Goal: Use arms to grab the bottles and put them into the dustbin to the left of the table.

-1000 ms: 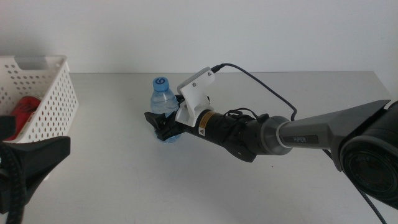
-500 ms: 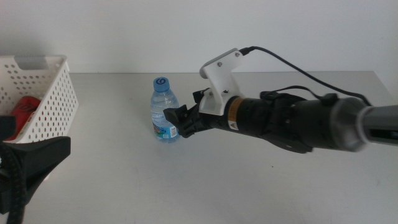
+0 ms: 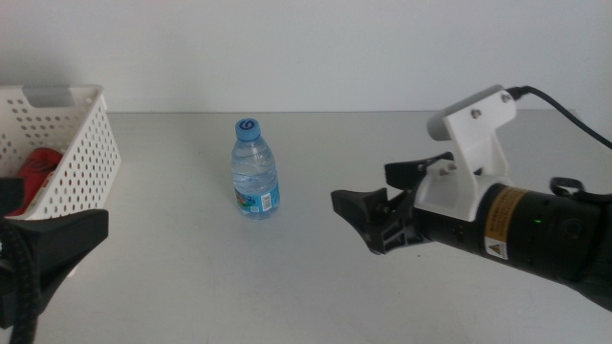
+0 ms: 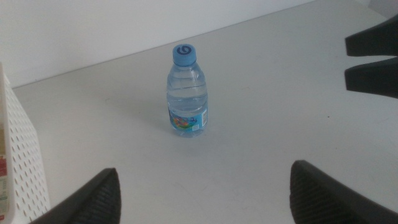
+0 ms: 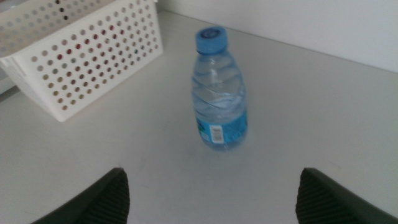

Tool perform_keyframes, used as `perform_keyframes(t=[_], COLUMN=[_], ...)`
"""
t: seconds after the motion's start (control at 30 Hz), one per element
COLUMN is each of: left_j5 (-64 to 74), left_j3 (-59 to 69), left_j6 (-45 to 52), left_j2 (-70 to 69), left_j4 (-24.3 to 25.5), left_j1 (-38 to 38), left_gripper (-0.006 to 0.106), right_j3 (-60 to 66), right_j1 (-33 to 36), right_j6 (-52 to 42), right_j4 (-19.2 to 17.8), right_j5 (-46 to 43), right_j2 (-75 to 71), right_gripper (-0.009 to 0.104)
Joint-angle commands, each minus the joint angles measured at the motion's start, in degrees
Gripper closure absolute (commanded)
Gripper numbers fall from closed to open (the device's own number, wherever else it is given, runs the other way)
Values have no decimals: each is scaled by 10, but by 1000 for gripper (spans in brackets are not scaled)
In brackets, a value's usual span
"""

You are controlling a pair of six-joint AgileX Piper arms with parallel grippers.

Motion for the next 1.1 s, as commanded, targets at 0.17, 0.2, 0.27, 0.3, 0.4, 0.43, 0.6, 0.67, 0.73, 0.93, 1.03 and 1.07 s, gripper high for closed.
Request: perform_keyframes(t=[0.17, 0.2, 0.27, 0.3, 0.4, 0.43, 0.6, 0.67, 0.73, 0.93, 1.03, 1.07], left_j5=[-41, -41, -41, -41, -41, -41, -41, -41, -41, -93, -178, -211], left_j3=[-15, -15, -15, -15, -15, -15, -15, -15, -15, -12, 12, 28], left_j6=[-7, -7, -7, -7, -7, -7, -7, -7, -7, -6, 7, 8], left_j2=[1, 1, 1, 1, 1, 1, 1, 1, 1, 3, 11, 16], left_j4=[-6, -6, -6, -6, -6, -6, -6, -6, -6, -6, -7, -7], left_j1=[-2, -2, -2, -2, -2, -2, -2, -2, -2, -2, -2, -2], left_gripper=[8, 8, 8, 8, 8, 8, 8, 8, 8, 8, 8, 8], right_j3=[4, 4, 4, 4, 4, 4, 4, 4, 4, 4, 4, 4], right_j1=[35, 35, 35, 35, 35, 35, 35, 35, 35, 35, 35, 35], right_j6=[-292, -331, -374, -381, -376, -376, -377, -377, -377, -377, -377, -377], right_j4=[260, 290, 322, 328, 330, 330, 330, 330, 330, 330, 330, 330], right_j5=[129, 135, 138, 138, 129, 124, 105, 105, 105, 105, 105, 105], right_j2=[-126, -134, -140, -141, -141, -141, -141, -141, -141, -141, -141, -141], right_gripper=[24, 24, 24, 24, 24, 24, 24, 24, 24, 24, 24, 24])
